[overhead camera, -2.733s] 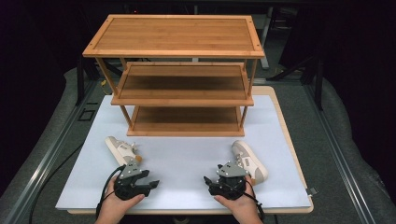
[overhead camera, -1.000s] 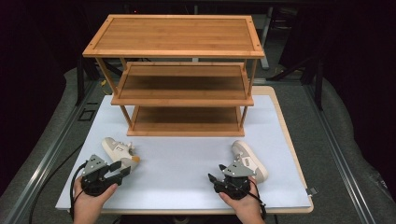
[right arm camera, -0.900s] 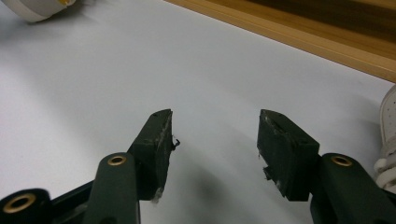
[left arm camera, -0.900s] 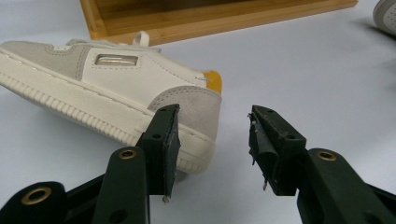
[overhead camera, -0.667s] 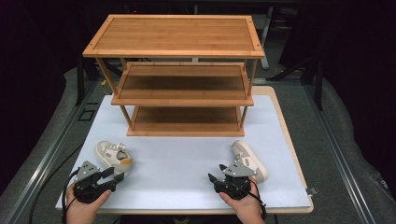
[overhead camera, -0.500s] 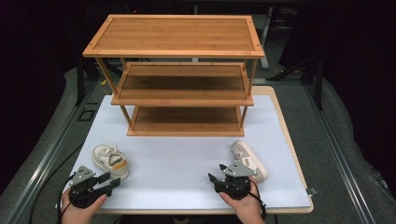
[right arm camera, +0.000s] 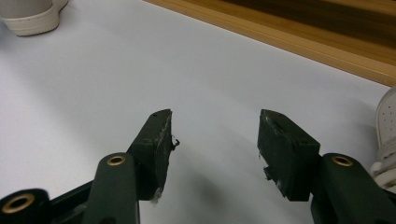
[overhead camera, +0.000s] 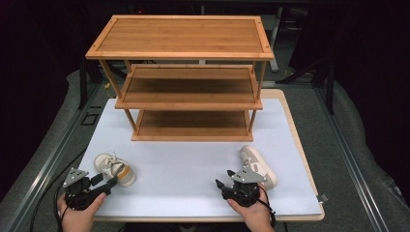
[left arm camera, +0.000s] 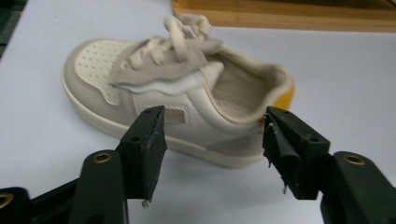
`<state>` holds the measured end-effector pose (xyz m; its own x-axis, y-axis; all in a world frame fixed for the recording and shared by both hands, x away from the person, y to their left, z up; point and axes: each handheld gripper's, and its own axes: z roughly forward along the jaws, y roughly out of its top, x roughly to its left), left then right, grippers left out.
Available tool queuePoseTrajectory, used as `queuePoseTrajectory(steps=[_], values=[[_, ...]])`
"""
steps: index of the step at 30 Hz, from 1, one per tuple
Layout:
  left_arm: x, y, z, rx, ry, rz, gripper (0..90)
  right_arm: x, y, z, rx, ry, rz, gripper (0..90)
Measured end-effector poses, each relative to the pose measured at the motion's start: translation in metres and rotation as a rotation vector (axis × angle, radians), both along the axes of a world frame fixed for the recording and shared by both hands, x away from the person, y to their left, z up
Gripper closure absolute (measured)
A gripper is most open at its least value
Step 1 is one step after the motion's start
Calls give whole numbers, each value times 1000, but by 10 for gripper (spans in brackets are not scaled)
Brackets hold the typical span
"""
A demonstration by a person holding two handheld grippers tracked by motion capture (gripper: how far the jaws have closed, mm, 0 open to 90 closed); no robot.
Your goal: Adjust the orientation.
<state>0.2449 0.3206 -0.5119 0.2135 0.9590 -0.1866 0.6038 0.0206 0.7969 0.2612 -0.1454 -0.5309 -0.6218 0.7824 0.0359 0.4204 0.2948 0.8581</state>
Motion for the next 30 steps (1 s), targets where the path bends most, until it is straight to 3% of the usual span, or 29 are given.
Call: queuePoseTrajectory(steps=[5,9,12,16,19,25,28,30], values=[[6,0,5,-14,-6,-4,347,0,1,-1,-3,2,1,449],[10,1,8,-17,-12,20,349,1,1,-2,-3,7,1,448],[18,1,7,24,-7,44,349,1,2,-2,-3,8,3,448],[24,3,0,49,18,62,349,0,1,-2,-6,6,4,449],[23,7,0,37,17,66,349,1,1,-2,-2,10,-1,448],[17,24,4,52,12,101,370,0,0,-2,0,8,7,448],[15,33,2,66,25,113,408,0,0,-1,-1,9,4,448],[14,35,-1,68,34,109,481,1,0,-2,1,10,5,448]])
